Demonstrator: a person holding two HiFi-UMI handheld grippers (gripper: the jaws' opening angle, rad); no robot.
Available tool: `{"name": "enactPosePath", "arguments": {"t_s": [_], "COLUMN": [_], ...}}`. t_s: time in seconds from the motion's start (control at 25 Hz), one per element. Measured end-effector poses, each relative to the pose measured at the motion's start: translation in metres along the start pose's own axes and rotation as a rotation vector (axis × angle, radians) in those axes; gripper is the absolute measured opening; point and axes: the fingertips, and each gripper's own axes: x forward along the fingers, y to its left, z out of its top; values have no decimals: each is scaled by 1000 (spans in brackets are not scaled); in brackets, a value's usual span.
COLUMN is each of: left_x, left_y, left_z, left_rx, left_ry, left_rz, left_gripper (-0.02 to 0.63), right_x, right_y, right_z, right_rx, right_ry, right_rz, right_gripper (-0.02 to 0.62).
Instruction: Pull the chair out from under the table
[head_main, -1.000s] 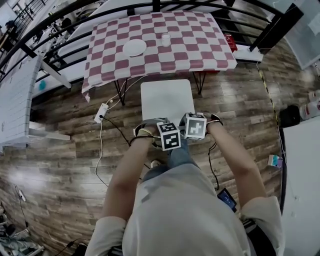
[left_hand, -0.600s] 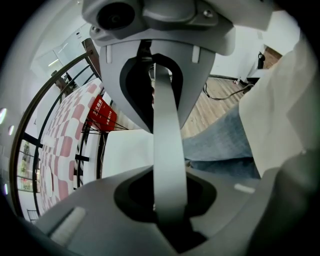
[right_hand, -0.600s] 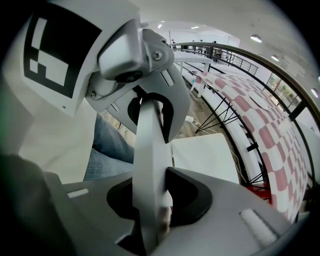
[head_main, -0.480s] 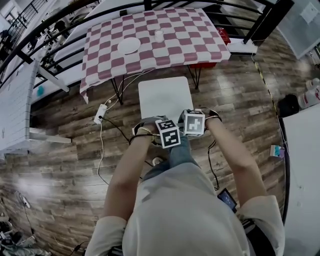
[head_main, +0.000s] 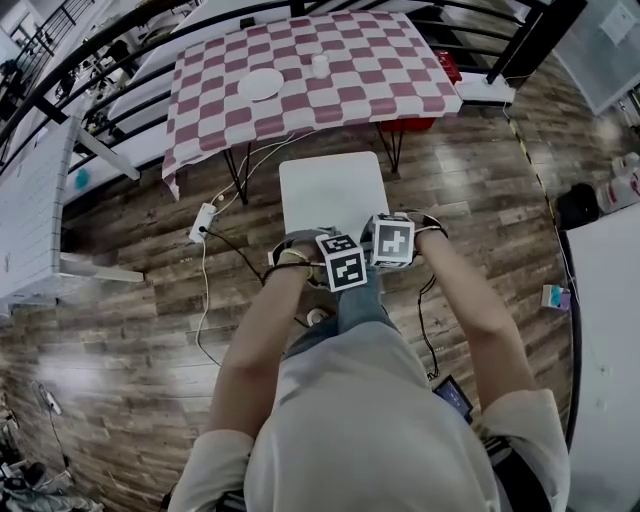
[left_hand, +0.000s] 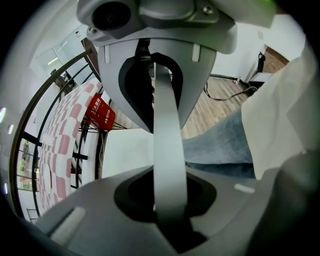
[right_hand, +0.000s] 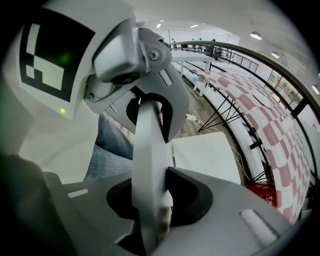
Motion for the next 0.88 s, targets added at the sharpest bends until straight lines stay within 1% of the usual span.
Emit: {"name": "enactPosePath", "arguments": {"t_s": [0.44,0.64,0.88], "left_x": [-2,-2,-2], "left_y": [-22,-28,-36], "left_z": [2,-1,-1], "left_rx": [-13,0,3], "left_ry": [7,7,4], "left_rz": [-11,-14,-20], "left_gripper": [78,78,78], "right_x": [-4,0,3], "right_y": [23,30,37], "right_z": [2,1,0], "right_rx": [0,24,25], "right_ry": [-4,3,4], "right_rz": [5,8,9], "right_gripper": [91,91,91]}}
